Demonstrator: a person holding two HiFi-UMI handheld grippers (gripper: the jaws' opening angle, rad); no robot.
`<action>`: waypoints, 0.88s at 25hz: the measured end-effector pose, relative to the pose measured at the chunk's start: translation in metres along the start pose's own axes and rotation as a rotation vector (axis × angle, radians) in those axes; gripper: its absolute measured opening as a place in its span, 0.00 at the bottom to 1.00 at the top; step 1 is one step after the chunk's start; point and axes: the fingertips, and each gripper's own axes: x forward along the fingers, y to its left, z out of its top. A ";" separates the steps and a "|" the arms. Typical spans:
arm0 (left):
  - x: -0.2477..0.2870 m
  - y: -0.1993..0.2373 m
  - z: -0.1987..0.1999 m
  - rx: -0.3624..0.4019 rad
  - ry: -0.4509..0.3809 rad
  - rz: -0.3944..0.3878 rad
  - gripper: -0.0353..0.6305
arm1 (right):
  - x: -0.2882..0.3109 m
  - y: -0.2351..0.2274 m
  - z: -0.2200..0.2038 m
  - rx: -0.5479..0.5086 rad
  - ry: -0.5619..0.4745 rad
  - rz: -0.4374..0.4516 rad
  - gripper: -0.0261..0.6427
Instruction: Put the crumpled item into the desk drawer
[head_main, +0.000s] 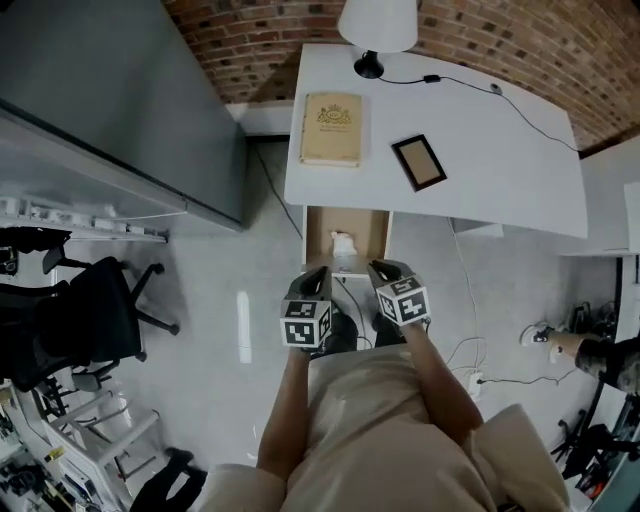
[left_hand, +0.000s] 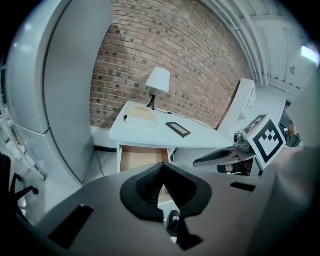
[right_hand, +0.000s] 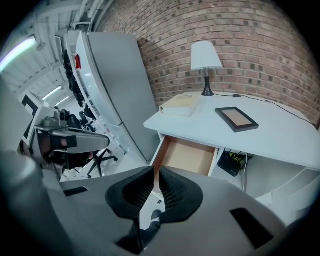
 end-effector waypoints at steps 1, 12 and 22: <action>-0.004 -0.002 0.002 0.002 -0.007 -0.002 0.08 | -0.005 0.003 0.002 -0.013 -0.005 0.006 0.12; -0.013 0.009 -0.004 0.030 0.010 0.015 0.08 | -0.021 0.011 0.007 -0.095 -0.040 0.020 0.12; -0.017 0.014 0.000 0.026 0.000 0.027 0.08 | -0.017 0.014 0.015 -0.091 -0.061 0.036 0.12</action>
